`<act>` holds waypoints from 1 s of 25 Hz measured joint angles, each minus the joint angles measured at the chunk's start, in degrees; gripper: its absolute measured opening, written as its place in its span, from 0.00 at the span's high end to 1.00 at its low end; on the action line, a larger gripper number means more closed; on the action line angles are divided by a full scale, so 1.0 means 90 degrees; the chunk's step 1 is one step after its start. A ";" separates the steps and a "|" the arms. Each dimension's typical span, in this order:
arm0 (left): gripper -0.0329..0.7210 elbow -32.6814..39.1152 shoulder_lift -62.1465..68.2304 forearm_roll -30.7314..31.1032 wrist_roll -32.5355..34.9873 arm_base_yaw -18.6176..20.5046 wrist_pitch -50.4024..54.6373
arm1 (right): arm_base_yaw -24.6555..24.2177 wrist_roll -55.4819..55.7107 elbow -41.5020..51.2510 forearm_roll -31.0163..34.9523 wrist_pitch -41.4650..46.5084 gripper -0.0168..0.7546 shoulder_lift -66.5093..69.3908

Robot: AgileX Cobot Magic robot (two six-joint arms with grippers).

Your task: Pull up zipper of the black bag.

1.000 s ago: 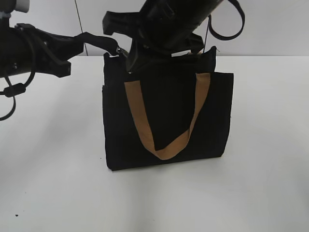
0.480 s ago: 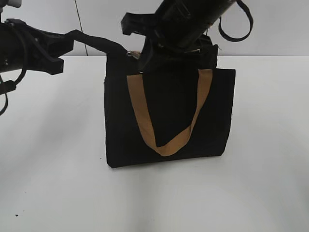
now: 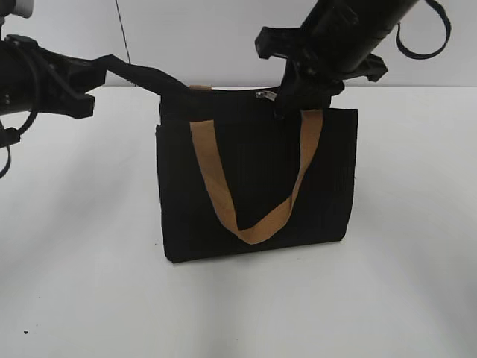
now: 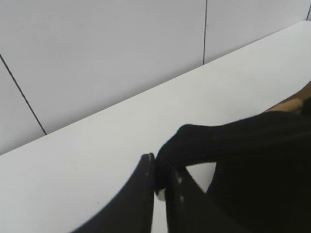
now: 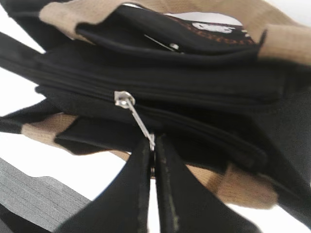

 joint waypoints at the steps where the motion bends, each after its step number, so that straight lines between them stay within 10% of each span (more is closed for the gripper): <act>1: 0.91 0.0000 0.0000 -0.0006 0.0000 0.0000 0.0041 | -0.0063 -0.0021 0.0000 -0.0056 0.0057 0.99 0.0000; 25: 0.84 0.0000 -0.0007 -0.0851 0.0000 -0.0069 0.1540 | -0.0550 -0.0555 -0.0007 -0.1103 0.0885 0.88 -0.0309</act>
